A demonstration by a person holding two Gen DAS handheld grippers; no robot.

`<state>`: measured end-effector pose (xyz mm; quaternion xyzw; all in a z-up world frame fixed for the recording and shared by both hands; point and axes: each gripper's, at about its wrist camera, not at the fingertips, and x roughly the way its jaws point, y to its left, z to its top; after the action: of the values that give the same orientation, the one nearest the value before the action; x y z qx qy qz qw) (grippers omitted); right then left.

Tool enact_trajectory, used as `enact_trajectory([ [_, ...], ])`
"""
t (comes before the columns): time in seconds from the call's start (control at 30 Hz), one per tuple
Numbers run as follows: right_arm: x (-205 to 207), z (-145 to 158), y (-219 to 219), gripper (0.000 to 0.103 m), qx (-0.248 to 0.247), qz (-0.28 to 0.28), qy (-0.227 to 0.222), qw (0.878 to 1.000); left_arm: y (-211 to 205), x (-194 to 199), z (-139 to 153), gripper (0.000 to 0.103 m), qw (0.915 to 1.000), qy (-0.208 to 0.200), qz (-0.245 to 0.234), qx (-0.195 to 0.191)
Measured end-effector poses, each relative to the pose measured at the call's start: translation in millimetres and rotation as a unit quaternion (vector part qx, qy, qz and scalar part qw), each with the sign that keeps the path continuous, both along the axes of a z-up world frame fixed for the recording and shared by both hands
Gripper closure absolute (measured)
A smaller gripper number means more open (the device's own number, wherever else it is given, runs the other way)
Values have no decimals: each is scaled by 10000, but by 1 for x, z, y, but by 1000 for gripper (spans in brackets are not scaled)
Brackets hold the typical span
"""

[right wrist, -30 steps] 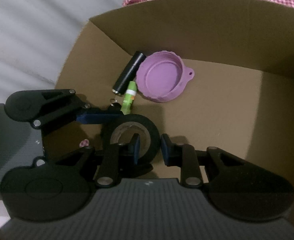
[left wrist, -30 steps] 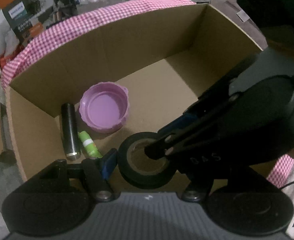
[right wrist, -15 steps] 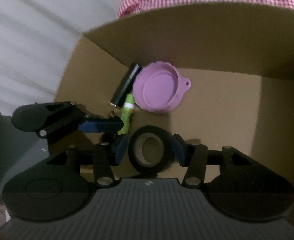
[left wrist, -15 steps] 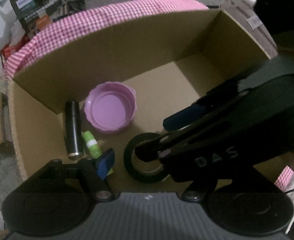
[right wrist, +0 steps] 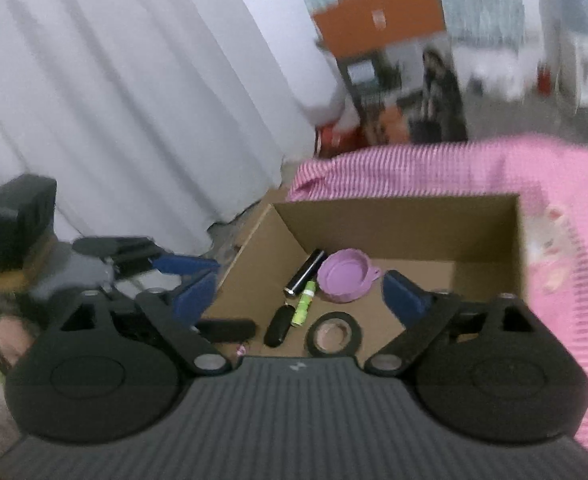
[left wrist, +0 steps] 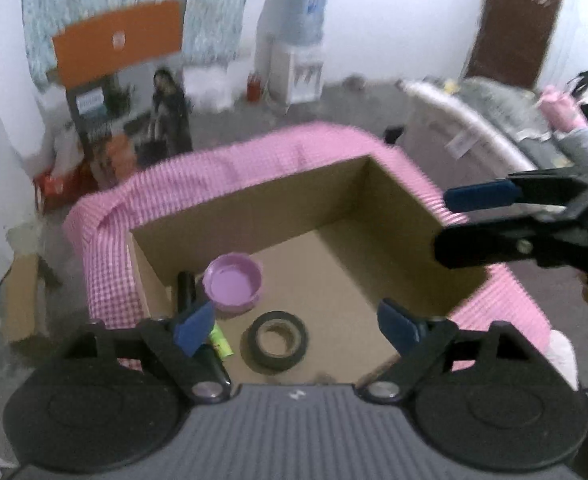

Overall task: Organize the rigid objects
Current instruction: 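Move the right tool to the gold-lidded jar and grasp it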

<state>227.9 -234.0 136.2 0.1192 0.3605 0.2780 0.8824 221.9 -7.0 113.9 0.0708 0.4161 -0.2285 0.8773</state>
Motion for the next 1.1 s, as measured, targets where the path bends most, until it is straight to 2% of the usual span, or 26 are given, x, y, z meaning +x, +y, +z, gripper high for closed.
enact_trajectory([
  [0.07,-27,10,-6,1,-276,-30,-302,9992,4,-24,7,10,9997,-173,-34,-157],
  [0.17,-68,16,-9,1,-896,-221,-663,9935,5,-57,2,8,9988,-340,27,-347],
  [0.23,-90,11,-8,1,-1348,-351,-817,9869,3,-78,-11,8,9983,-347,80,-464],
  [0.37,-121,-13,-8,1,-2076,-447,-837,9736,0,-112,-39,8,9976,-249,153,-628],
  [0.47,-134,-40,-9,1,-2273,-571,-635,9701,-1,-128,-61,8,9972,-250,280,-654],
  [0.63,-157,-75,-7,1,-2316,-750,-423,9690,-15,-143,-90,8,9982,-381,290,-369],
  [0.73,-170,-89,0,1,-2727,-859,-517,9569,-26,-148,-102,8,9985,-443,141,-281],
  [0.8,-175,-100,2,1,-2910,-1086,-736,9477,-34,-148,-109,8,9987,-446,43,-234],
  [0.97,-178,-121,-11,1,-2536,-1352,-769,9547,-50,-148,-130,8,9984,-547,-107,-73],
  [1.1,-178,-131,-23,1,-1687,-1508,-719,9714,-63,-151,-145,8,9964,-787,-279,113],
])
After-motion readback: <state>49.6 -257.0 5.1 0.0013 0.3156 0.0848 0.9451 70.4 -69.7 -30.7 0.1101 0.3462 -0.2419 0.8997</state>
